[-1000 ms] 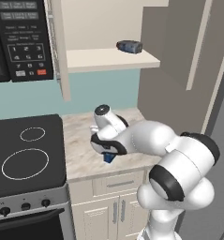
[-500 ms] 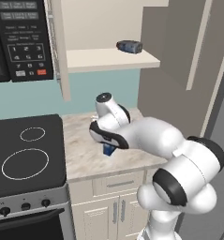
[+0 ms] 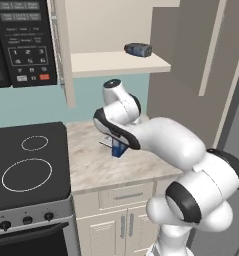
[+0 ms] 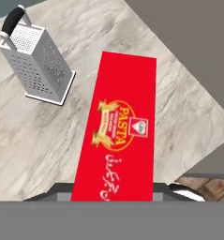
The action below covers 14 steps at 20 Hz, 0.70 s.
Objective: Pick the cereal and boxed food from the counter and place them in the cabinets closest to them.
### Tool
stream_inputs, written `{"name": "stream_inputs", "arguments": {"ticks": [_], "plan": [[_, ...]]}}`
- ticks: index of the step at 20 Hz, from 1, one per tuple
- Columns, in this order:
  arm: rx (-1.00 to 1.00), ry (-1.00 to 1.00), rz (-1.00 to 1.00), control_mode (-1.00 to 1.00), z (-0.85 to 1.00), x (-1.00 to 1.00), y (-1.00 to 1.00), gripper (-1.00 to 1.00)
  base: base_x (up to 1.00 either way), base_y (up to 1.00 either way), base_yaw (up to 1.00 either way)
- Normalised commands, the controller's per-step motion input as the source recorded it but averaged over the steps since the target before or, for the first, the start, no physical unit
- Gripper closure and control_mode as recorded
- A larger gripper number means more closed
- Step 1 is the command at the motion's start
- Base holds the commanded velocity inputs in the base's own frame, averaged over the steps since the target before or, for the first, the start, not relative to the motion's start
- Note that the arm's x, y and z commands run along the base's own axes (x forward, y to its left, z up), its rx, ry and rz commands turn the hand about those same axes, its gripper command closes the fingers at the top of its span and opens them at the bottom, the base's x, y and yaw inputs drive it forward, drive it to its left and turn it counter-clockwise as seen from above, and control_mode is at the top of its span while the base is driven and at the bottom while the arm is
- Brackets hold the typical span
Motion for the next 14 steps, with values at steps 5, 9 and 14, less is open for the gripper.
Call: {"name": "stream_inputs", "arguments": {"ticks": [5,9,14], "plan": [[-0.05,0.04,0.05,-1.0,0.25,-0.61,0.0,1.0,0.0,0.0,0.0],[-0.1,-0.01,0.15,-1.0,0.39,-0.55,0.0,1.0,0.0,0.0,0.0],[-0.08,-0.1,0.2,-1.0,0.52,-0.34,-0.17,1.0,0.0,0.0,0.0]]}}
